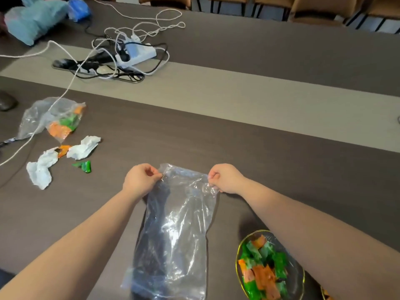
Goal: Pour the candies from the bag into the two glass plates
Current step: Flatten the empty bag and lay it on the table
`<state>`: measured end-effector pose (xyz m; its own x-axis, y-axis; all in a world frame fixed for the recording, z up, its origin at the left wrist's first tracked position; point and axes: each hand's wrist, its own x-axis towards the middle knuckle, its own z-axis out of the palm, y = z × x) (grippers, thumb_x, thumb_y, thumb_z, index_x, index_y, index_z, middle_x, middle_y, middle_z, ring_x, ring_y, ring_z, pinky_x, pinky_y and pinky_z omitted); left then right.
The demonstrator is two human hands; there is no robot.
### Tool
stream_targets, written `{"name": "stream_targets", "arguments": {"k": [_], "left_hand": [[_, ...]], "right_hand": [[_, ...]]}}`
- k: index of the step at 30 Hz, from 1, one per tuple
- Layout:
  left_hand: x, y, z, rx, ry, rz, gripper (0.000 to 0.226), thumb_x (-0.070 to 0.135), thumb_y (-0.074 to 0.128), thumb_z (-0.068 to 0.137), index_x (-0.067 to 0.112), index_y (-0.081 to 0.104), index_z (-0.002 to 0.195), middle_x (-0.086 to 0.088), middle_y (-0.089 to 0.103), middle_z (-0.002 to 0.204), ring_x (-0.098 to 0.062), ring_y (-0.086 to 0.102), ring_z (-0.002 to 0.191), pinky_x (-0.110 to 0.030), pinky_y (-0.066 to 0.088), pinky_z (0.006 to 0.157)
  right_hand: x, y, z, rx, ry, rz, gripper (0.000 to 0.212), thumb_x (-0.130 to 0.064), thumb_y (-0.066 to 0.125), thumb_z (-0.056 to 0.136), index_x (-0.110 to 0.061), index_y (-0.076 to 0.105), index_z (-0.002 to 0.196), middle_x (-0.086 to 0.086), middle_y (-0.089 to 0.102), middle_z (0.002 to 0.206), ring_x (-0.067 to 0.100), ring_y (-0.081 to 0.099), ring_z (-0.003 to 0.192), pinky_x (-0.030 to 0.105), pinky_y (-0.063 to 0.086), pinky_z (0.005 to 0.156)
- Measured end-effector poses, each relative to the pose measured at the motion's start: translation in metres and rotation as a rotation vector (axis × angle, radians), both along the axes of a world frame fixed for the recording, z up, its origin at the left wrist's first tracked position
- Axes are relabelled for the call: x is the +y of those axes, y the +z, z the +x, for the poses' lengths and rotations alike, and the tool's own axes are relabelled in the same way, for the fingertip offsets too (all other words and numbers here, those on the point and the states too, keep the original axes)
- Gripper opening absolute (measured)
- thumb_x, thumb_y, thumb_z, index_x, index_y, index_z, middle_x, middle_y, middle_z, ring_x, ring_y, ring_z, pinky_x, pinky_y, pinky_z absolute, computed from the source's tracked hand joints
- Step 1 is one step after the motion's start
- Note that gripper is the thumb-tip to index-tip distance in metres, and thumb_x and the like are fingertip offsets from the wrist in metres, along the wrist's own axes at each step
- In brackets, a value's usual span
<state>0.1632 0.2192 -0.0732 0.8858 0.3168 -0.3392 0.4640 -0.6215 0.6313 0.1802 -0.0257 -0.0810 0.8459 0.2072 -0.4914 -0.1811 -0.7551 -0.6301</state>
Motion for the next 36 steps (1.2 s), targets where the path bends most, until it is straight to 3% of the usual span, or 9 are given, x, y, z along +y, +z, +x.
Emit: {"name": "stream_targets", "arguments": {"k": [5,9,15,17,23,28,31,33,36], "left_hand": [[0.001,-0.020,0.004,0.080,-0.046,0.136,0.016,0.028,0.069,0.076,0.022,0.061,0.064,0.003,0.064,0.072,-0.026,0.064,0.082,-0.032,0.049,0.077],[-0.001,-0.027,0.008,0.108,-0.064,0.182,0.010,0.028,0.068,0.077,0.019,0.066,0.078,0.000,0.064,0.079,-0.027,0.064,0.092,-0.032,0.049,0.080],[-0.014,-0.018,0.010,0.033,-0.086,0.227,0.053,0.033,0.070,0.075,0.018,0.052,0.123,-0.005,0.060,0.117,-0.028,0.058,0.110,-0.039,0.046,0.093],[-0.023,-0.010,0.010,-0.025,-0.097,0.240,0.049,0.031,0.067,0.077,0.018,0.052,0.122,-0.007,0.056,0.118,-0.029,0.057,0.109,-0.040,0.045,0.092],[-0.067,0.016,0.001,0.056,-0.266,0.176,0.009,0.028,0.061,0.081,0.019,0.062,0.084,0.001,0.062,0.081,-0.028,0.063,0.091,-0.031,0.047,0.078],[-0.120,0.025,-0.027,0.165,-0.471,0.085,0.010,0.021,0.061,0.083,0.019,0.061,0.073,-0.003,0.062,0.076,-0.023,0.059,0.075,-0.025,0.042,0.070],[-0.152,0.018,-0.049,0.240,-0.607,0.083,0.014,0.017,0.058,0.083,0.010,0.070,0.085,-0.005,0.061,0.072,-0.027,0.066,0.086,-0.026,0.047,0.076],[-0.173,0.010,-0.062,0.308,-0.695,0.133,0.022,0.017,0.053,0.084,0.010,0.071,0.094,-0.007,0.069,0.082,-0.027,0.067,0.098,-0.025,0.048,0.081],[-0.197,-0.002,-0.077,0.379,-0.772,0.228,0.032,0.014,0.048,0.082,0.015,0.068,0.108,-0.006,0.069,0.116,-0.021,0.061,0.112,-0.019,0.044,0.088]], "right_hand": [[0.008,-0.019,0.009,-0.057,0.061,-0.066,0.012,-0.014,0.058,0.085,-0.016,0.069,0.089,-0.006,0.058,0.079,0.020,0.058,0.080,0.033,0.052,0.080],[0.009,-0.025,0.013,-0.052,0.097,-0.103,0.013,-0.012,0.056,0.085,-0.011,0.068,0.090,0.003,0.067,0.090,0.028,0.064,0.093,0.040,0.054,0.084],[-0.006,-0.015,0.010,-0.072,0.082,-0.167,0.023,-0.033,0.057,0.089,-0.018,0.063,0.107,0.001,0.067,0.104,0.024,0.061,0.097,0.036,0.052,0.084],[-0.019,-0.009,0.005,-0.087,0.066,-0.191,0.020,-0.031,0.055,0.090,-0.019,0.063,0.103,0.001,0.068,0.105,0.025,0.062,0.097,0.036,0.052,0.083],[-0.075,0.018,-0.015,-0.070,0.008,-0.248,0.016,-0.036,0.057,0.089,-0.023,0.065,0.094,-0.001,0.066,0.099,0.023,0.062,0.097,0.034,0.052,0.085],[-0.132,0.038,-0.045,-0.047,-0.038,-0.282,0.009,-0.036,0.056,0.089,-0.028,0.060,0.086,-0.003,0.063,0.097,0.022,0.062,0.098,0.036,0.052,0.087],[-0.174,0.043,-0.070,-0.004,-0.068,-0.306,0.009,-0.035,0.056,0.088,-0.028,0.058,0.084,-0.002,0.065,0.099,0.022,0.062,0.098,0.038,0.052,0.089],[-0.202,0.044,-0.090,0.025,-0.086,-0.328,0.008,-0.035,0.056,0.087,-0.029,0.059,0.083,-0.002,0.066,0.099,0.022,0.062,0.098,0.037,0.052,0.090],[-0.239,0.041,-0.122,0.068,-0.130,-0.340,0.007,-0.033,0.057,0.088,-0.029,0.059,0.082,-0.003,0.066,0.097,0.022,0.062,0.097,0.035,0.051,0.090]]}}
